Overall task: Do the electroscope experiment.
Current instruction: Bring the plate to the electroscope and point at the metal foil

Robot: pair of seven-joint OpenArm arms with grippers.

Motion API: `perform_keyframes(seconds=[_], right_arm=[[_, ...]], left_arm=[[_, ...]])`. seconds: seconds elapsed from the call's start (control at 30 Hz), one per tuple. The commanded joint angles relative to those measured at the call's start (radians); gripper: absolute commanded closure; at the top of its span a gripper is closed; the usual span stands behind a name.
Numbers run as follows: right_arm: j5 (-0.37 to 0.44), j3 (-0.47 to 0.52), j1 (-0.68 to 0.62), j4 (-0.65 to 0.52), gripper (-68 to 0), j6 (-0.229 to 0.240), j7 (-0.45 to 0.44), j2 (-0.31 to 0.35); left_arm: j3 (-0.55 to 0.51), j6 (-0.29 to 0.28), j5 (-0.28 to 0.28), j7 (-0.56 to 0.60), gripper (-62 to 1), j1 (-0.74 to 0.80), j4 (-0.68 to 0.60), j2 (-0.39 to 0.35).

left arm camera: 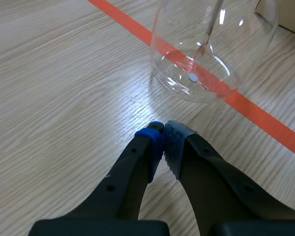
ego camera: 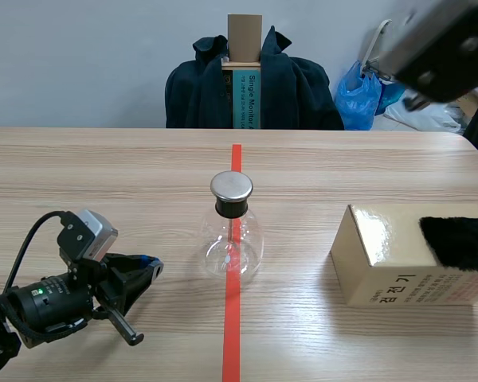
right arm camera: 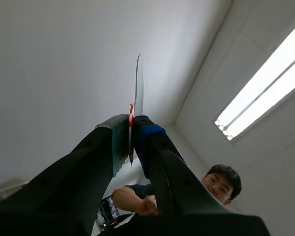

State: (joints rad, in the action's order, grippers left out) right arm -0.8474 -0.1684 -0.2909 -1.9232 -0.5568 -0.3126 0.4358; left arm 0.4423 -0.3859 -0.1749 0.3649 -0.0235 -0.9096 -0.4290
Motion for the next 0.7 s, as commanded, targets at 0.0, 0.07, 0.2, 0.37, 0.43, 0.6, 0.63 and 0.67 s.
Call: perform_keyframes(seconds=[0.0, 0.07, 0.2, 0.37, 0.43, 0.6, 0.63, 0.67], right_arm=[[-0.003, -0.002, 0.023, 0.006, -0.6, -0.019, 0.008, -0.004], [-0.029, -0.036, 0.029, 0.039, -0.6, -0.019, 0.016, -0.016], [-0.086, -0.106, 0.045, 0.124, -0.6, -0.037, 0.030, -0.035], [-0.138, -0.175, 0.065, 0.238, -0.6, -0.082, 0.030, -0.071], [-0.158, -0.200, 0.070, 0.283, -0.6, -0.095, 0.030, -0.079], [-0.190, -0.251, 0.078, 0.383, -0.6, -0.113, 0.030, -0.082], [-0.193, -0.261, 0.078, 0.401, -0.6, -0.121, 0.030, -0.082], [-0.193, -0.270, 0.081, 0.418, -0.6, -0.132, 0.029, -0.082]], left_arm=[[0.007, -0.001, -0.010, 0.035, -2.8, -0.014, -0.008, 0.010], [0.011, -0.001, -0.010, 0.054, -2.8, -0.016, -0.002, 0.020], [0.023, 0.002, 0.015, 0.066, -2.8, -0.024, 0.003, 0.044], [0.033, 0.010, 0.023, 0.064, -2.8, -0.032, 0.010, 0.072], [0.035, 0.020, 0.023, 0.063, -2.8, -0.033, 0.010, 0.082], [0.035, 0.034, 0.023, 0.061, -2.8, -0.032, 0.012, 0.085], [0.035, 0.034, 0.023, 0.061, -2.8, -0.032, 0.014, 0.085], [0.035, 0.034, 0.023, 0.061, -2.8, -0.032, 0.015, 0.085]])
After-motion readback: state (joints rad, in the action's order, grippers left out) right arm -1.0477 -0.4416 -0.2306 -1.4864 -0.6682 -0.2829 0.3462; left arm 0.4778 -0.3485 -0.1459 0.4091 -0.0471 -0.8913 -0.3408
